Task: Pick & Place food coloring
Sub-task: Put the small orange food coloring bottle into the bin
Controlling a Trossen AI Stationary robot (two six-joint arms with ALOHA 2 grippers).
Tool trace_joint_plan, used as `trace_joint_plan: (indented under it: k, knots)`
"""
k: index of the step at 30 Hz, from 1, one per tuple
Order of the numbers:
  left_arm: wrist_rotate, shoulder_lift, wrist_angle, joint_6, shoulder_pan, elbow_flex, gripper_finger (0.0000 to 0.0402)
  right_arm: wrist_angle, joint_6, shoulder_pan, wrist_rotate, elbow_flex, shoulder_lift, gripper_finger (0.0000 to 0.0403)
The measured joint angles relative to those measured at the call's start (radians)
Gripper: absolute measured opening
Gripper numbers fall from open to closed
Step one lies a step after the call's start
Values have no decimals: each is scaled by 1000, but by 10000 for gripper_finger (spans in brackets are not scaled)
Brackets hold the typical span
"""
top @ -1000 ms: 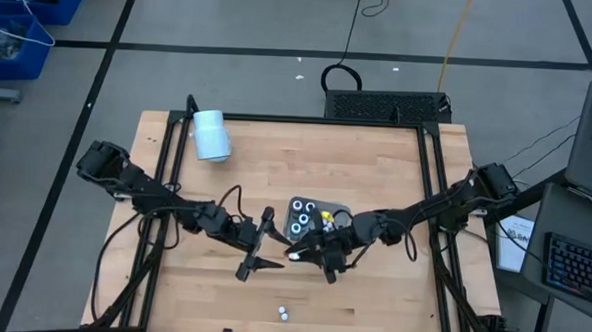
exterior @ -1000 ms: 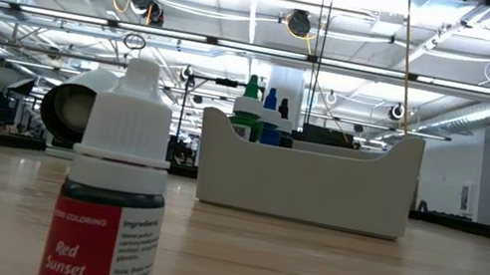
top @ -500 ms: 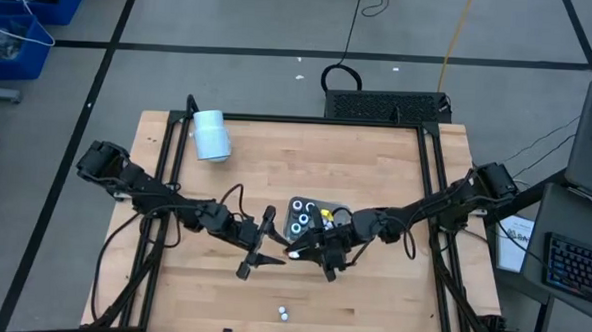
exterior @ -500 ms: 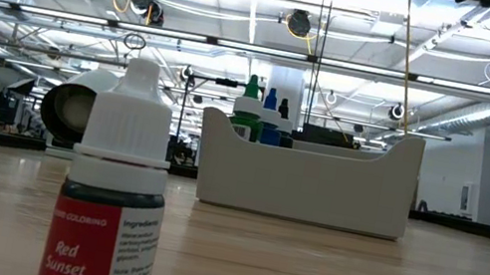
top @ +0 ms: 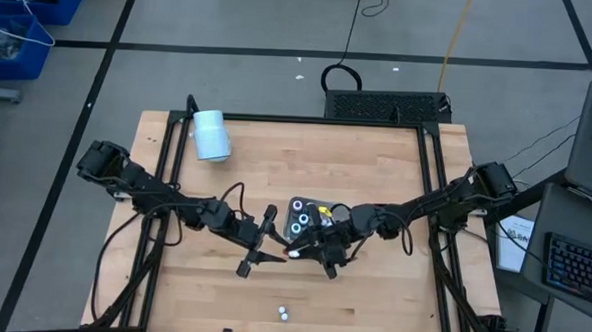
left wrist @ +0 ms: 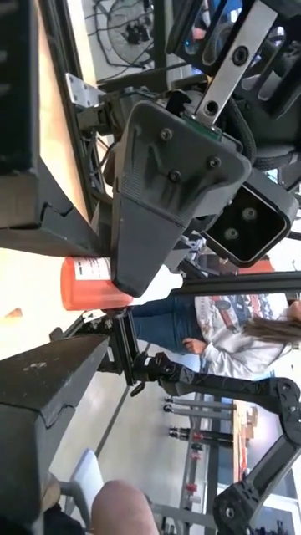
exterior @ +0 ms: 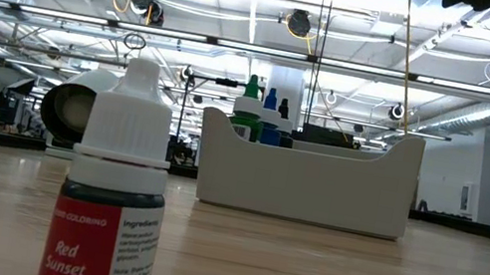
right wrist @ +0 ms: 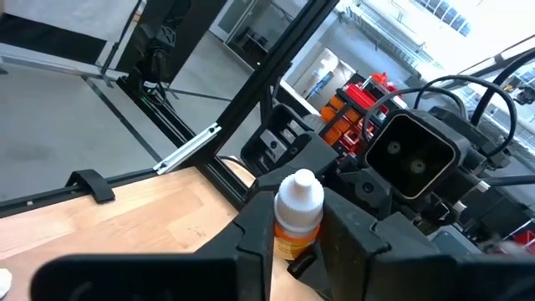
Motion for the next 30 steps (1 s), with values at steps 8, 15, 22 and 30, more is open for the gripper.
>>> trace_joint_plan:
  k: [8, 15, 22, 30]
  knots:
    - [4, 0, 2, 25, 1, 0, 126, 0, -1, -2, -2, 0, 0, 65]
    - [5, 0, 1, 28, 0, 0, 65, 25, 22, -23, -46, 0, 19, 64]
    - [15, 0, -7, 31, -1, -2, 64, 52, 10, -24, -45, 0, 43, 76]
    - [-10, -1, -6, 24, -1, -2, 59, 23, -23, 28, 106, 0, 18, 92]
